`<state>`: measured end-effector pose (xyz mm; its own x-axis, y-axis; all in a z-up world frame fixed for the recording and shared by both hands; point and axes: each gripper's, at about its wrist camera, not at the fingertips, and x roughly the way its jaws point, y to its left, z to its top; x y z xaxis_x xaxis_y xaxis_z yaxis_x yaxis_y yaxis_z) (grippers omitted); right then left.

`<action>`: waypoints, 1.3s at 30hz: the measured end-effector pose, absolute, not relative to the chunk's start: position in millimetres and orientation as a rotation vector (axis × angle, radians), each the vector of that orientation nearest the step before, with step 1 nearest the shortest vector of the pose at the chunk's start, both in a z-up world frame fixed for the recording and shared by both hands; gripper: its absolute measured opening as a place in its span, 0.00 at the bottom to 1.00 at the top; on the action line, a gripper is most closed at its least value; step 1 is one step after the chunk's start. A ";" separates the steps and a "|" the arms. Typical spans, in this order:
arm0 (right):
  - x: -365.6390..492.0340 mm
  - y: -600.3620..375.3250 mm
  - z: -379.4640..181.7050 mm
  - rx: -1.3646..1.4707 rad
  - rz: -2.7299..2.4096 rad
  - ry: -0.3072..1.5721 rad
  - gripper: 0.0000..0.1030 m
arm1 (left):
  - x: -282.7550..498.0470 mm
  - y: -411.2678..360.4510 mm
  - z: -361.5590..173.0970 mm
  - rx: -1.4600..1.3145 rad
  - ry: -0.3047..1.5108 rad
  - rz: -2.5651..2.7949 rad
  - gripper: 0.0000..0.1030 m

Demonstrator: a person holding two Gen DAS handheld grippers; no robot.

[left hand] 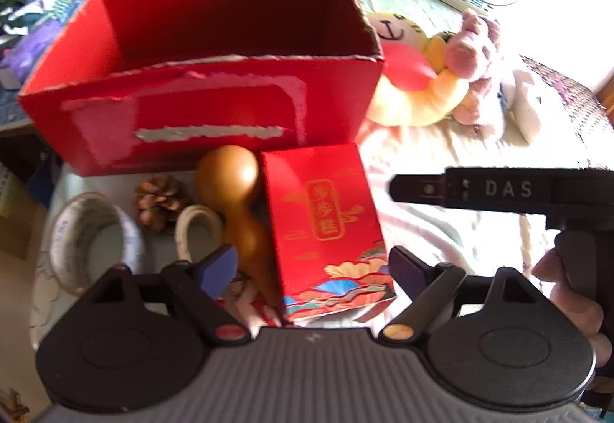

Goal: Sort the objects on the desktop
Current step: 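Grasp the red gold-printed packet with the left gripper and lift it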

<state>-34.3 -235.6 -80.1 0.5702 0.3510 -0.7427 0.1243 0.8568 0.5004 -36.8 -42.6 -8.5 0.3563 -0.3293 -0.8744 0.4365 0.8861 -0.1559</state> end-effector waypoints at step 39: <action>-20.8 -285.6 -127.2 0.666 0.129 1.024 0.46 | -29.5 -112.1 -48.7 0.178 1.178 -0.672 0.86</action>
<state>-20.9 -285.6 -127.2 0.5309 0.3992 -0.7475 0.2014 0.7974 0.5688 -29.5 -112.1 -48.7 0.2150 -0.3919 -0.8945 0.5707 0.7937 -0.2106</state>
